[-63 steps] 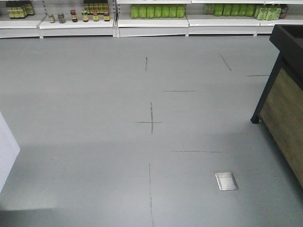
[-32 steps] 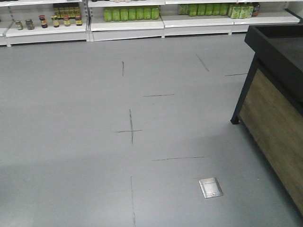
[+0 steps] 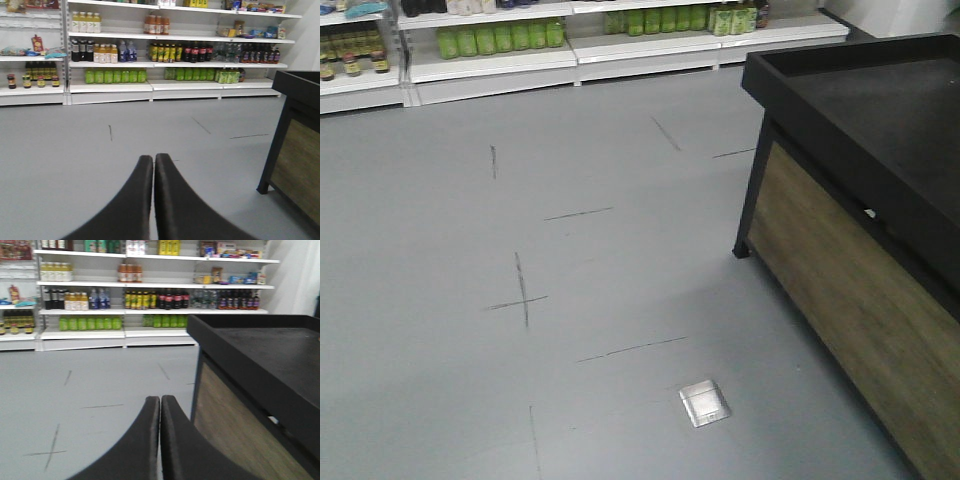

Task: Pick three apples into basket with both arms
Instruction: 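Drive the base forward and turn toward the fruit display tables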

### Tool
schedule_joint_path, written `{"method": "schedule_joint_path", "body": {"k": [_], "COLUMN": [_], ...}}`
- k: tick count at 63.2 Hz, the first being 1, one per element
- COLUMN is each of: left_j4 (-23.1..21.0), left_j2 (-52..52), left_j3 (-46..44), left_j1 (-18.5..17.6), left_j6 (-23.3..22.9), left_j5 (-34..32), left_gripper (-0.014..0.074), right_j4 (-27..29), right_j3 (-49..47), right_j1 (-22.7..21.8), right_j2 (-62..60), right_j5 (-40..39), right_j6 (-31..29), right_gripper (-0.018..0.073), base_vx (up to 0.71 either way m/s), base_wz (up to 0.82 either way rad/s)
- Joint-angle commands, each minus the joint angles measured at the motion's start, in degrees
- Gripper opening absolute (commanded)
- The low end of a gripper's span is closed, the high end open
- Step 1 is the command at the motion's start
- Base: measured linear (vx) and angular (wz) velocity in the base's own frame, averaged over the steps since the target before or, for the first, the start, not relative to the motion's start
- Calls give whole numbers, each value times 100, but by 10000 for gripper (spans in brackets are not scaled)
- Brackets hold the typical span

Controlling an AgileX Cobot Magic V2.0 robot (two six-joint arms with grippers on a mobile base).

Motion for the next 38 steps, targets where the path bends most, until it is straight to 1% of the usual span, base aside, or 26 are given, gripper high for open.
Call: {"method": "schedule_joint_path", "body": {"k": [1, 38], "left_j4": [-31, -31], "left_j2": [-77, -77], "left_j3": [-101, -101], "left_j1": [-34, -34], "left_j6": [-65, -65], "left_j5": [-455, -455], "left_gripper": [-6, -6], "right_j4": [-50, -50], "right_j3": [79, 79], "right_j1": [-26, -26], "right_j2": [-69, -69], "right_j5": [-409, -409], "right_j6": [-41, -41], "right_gripper": [-8, -8], "base_vx": [10, 9], "base_wz": [-41, -42]}}
